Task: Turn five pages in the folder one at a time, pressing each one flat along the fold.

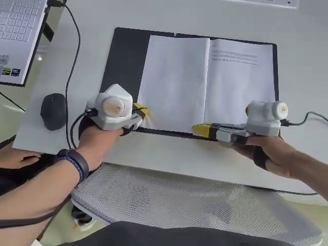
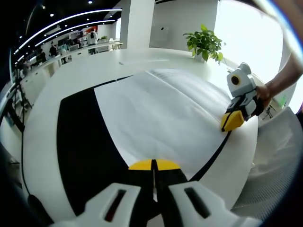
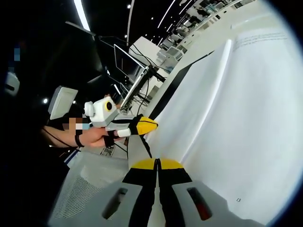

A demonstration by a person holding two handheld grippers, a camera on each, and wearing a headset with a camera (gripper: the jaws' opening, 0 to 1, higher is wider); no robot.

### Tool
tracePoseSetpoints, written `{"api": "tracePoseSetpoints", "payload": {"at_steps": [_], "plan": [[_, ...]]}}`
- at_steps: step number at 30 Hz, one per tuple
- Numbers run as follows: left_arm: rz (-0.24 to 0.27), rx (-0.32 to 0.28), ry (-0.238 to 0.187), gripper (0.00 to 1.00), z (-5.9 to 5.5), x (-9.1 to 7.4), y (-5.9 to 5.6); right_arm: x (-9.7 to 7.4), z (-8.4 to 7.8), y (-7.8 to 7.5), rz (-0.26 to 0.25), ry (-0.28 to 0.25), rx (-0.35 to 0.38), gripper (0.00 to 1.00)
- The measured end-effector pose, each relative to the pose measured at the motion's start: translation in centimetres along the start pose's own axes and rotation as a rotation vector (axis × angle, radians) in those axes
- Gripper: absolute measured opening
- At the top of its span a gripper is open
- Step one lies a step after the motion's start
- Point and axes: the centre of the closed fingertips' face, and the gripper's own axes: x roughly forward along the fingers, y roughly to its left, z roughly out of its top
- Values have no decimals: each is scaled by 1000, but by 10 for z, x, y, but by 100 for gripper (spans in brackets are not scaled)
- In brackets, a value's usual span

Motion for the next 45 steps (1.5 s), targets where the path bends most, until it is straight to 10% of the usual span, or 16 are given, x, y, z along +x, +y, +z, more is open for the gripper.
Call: {"api": "tracePoseSetpoints", "payload": {"at_steps": [23,45], "plan": [[5,-5,6,0,0,-2,0,0,-1,2,-24,12,30,0],[-36,-16,30,10,8,-5,-9,-21,39,7,-127,-164,17,6]]}}
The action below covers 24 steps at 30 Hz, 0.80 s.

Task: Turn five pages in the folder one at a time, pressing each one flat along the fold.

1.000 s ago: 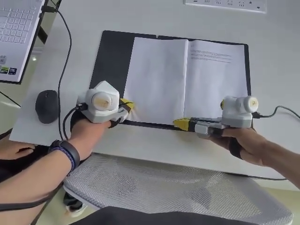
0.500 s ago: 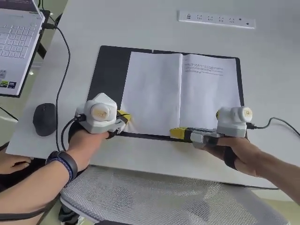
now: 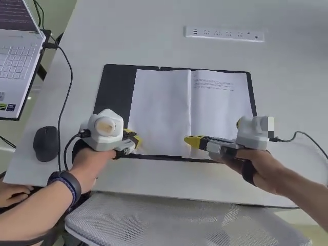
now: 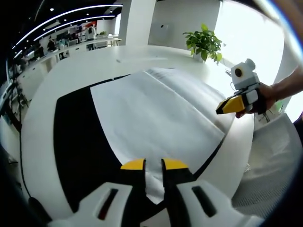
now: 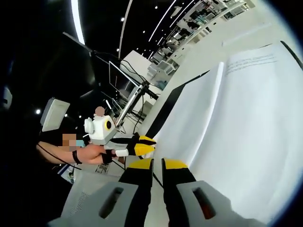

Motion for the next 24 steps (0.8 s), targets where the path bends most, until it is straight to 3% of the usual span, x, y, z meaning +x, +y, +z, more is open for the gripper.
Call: {"api": "tracePoseSetpoints", "payload": {"at_steps": [6,11,15,17,24], "plan": [[-3,7,-25,13,12,-7,-7,-10,7,-1,-41,-58,4,11],[-5,22,-46,18,21,-19,-11,-22,16,-3,-96,-82,-48,18],[2,30,-70,21,27,-32,-11,-37,24,-6,-154,-95,-108,21],[-1,27,-82,23,29,-38,-10,-45,24,-8,-182,-75,-155,22],[8,49,-102,29,32,-56,-8,-77,34,-10,-234,-126,-180,29]]}}
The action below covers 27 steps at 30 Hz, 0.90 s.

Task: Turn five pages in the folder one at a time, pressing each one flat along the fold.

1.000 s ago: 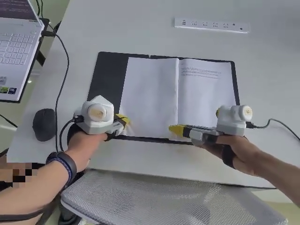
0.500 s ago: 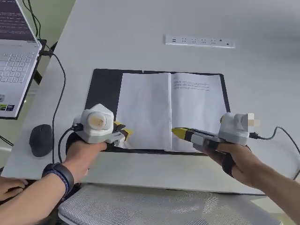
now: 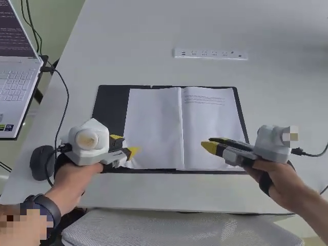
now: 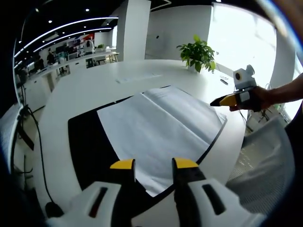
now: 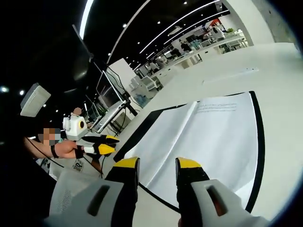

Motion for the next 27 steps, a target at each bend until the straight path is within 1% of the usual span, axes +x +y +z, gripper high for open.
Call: {"api": "tracePoseSetpoints", "payload": {"at_steps": [1,2,3,5,7,8,12,14,16,18,24,27], "plan": [[1,3,-1,29,1,-2,0,-4,2,-3,-9,-7,-3,31],[7,8,-2,30,-2,-1,9,-7,3,-5,-19,-12,-5,32],[9,8,-3,31,-1,-3,10,-13,5,-8,-33,-15,-13,34],[17,1,-7,33,2,-9,10,-20,7,-13,-56,-20,-23,36],[32,-3,-23,34,6,-16,11,-31,7,-19,-92,-10,-49,37],[36,-8,-31,34,8,-20,11,-34,7,-20,-100,-9,-53,38],[46,-1,-35,37,10,-29,9,-51,10,-27,-146,-20,-79,46],[53,-3,-38,39,11,-34,8,-57,11,-29,-164,-19,-94,48],[64,-9,-44,40,11,-37,8,-66,11,-29,-183,-21,-110,50],[68,-14,-47,42,11,-40,7,-71,10,-29,-189,-24,-113,52],[82,-29,-52,48,11,-49,4,-84,4,-27,-212,-6,-142,58],[90,-22,-39,51,7,-51,1,-90,3,-23,-213,-13,-156,60]]}}
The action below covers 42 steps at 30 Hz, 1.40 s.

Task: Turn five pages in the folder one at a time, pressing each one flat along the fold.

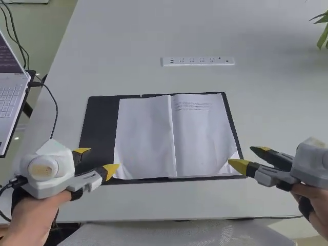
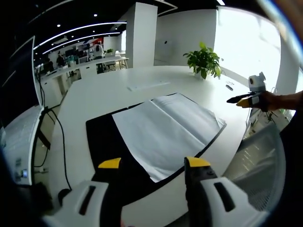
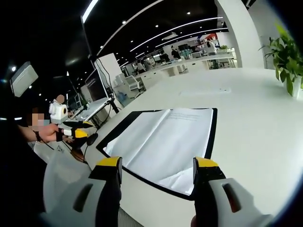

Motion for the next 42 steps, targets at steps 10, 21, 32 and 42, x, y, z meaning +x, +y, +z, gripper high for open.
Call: {"api": "tracePoseSetpoints", "payload": {"at_steps": [10,21,32,42], "plan": [[20,-39,-24,59,0,-16,-3,-8,-6,-1,-7,12,-31,72],[18,-24,-34,64,9,-17,-10,-15,-14,-1,-18,13,-13,73],[-45,18,-50,62,33,4,-34,-22,-9,-5,-37,-10,-12,73],[-177,159,-29,60,58,40,-71,-29,-7,-9,-58,-24,-7,73]]}}
